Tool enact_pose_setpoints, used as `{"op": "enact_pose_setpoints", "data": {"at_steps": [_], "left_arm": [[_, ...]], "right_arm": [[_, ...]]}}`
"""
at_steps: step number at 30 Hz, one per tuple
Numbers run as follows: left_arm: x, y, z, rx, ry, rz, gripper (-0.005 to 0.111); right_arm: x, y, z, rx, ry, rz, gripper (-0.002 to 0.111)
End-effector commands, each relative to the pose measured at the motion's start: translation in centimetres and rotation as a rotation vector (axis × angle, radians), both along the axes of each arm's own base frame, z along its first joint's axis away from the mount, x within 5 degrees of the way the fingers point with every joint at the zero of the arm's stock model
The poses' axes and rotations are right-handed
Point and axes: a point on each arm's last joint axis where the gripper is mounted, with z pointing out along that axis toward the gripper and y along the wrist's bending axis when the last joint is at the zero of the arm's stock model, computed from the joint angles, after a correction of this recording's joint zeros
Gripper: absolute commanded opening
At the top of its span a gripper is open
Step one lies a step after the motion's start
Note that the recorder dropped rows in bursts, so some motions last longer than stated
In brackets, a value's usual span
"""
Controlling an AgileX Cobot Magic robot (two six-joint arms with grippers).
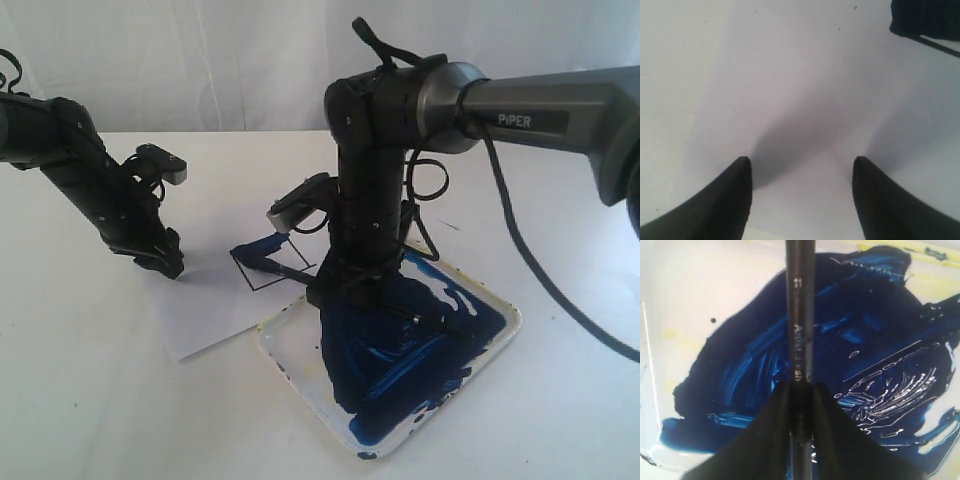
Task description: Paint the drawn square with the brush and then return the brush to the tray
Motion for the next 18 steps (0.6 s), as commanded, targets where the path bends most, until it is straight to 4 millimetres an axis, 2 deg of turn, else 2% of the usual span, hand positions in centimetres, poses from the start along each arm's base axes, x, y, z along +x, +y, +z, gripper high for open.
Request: {"op": "enact_pose_setpoints", "data": {"at_steps": [1,4,10,18], "left_arm": [[-0.5,0.0,-0.7,-0.009,0.069,0.014,0.062],[-0.5,0.0,-0.7,-0.010,0.070,0.019,0.062],[-0.5,0.0,-0.7,-0.020,0.083,0.063,0.062],[-0.5,0.0,-0.7,-0.023,0.086,0.075,0.062]], "right_arm": [[-0.5,-0.1,2.1,0.028,-0.030,0.004,0.000],[-0.5,-0.1,2.0,0.027,-0.029,-0.004,0.000],[-0.9,1.0,0.4,0.043,0.028,-0.004,0.000],[-0.6,1.2,0.4,0.040,-0.017,-0.046,0.000]]}}
